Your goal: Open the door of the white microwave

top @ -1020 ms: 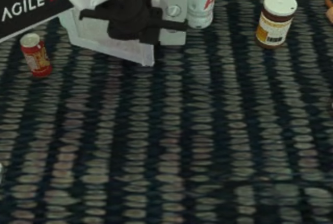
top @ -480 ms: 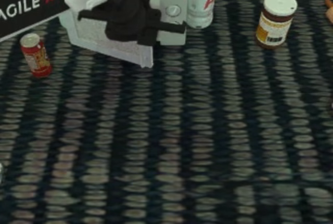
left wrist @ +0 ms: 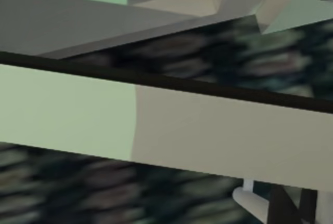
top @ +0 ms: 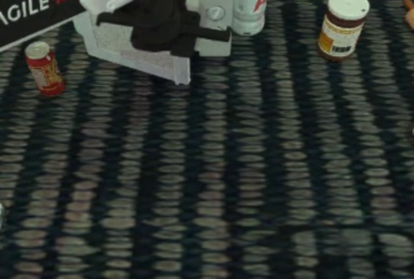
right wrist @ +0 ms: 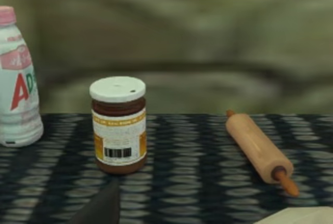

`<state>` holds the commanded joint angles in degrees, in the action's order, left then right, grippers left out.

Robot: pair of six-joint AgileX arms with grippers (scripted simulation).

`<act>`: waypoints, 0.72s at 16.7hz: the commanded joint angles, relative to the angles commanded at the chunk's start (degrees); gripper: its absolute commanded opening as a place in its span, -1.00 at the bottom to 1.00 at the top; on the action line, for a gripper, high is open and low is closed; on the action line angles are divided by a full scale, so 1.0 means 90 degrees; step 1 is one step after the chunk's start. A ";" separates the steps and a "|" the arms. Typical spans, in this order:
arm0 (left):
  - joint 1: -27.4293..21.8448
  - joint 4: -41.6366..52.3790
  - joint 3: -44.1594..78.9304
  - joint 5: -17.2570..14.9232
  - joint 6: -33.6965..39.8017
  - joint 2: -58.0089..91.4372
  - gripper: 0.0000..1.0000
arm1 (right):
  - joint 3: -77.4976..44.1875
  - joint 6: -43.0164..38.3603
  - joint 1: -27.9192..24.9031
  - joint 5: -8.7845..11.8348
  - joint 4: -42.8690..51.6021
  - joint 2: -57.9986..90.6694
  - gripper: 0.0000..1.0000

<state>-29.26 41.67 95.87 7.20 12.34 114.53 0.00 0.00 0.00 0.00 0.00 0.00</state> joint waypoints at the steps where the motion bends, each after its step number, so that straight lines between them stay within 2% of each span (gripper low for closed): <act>1: 0.0000 0.0000 0.0000 0.0000 0.0000 0.0000 -1.00 | 0.0000 0.0000 0.0000 0.0000 0.0000 0.0000 1.00; 12: -0.0014 -0.0045 -0.0100 -0.0087 -0.0071 -0.0057 -1.00 | 0.0000 0.0000 0.0000 0.0000 0.0000 0.0000 1.00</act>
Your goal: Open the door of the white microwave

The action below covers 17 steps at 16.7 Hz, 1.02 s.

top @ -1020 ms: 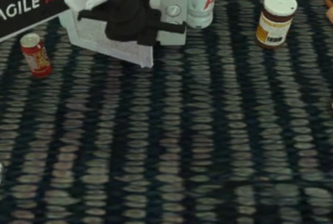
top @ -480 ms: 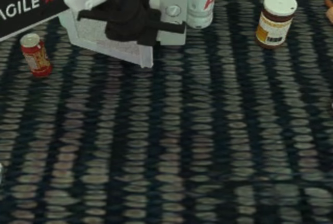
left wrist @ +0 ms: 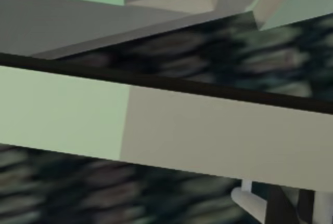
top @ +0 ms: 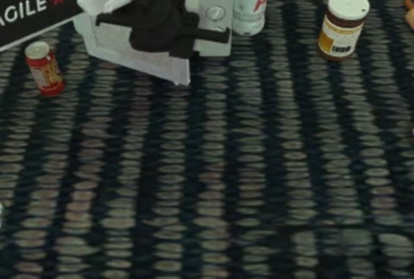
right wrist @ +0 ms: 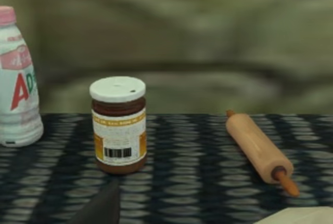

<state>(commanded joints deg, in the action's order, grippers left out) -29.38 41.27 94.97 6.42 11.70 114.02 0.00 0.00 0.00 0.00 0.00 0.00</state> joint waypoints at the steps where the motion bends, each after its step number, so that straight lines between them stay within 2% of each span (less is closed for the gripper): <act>1: 0.0035 -0.0040 -0.0114 -0.0058 -0.0119 -0.0080 -1.00 | 0.0000 0.0000 0.0000 0.0000 0.0000 0.0000 1.00; 6: 0.0202 -0.0246 -0.0662 -0.0361 -0.0714 -0.0481 -1.00 | 0.0000 0.0000 0.0000 0.0000 0.0000 0.0000 1.00; 17: 0.0203 -0.0248 -0.0664 -0.0362 -0.0717 -0.0484 -1.00 | 0.0000 0.0000 0.0000 0.0000 0.0000 0.0000 1.00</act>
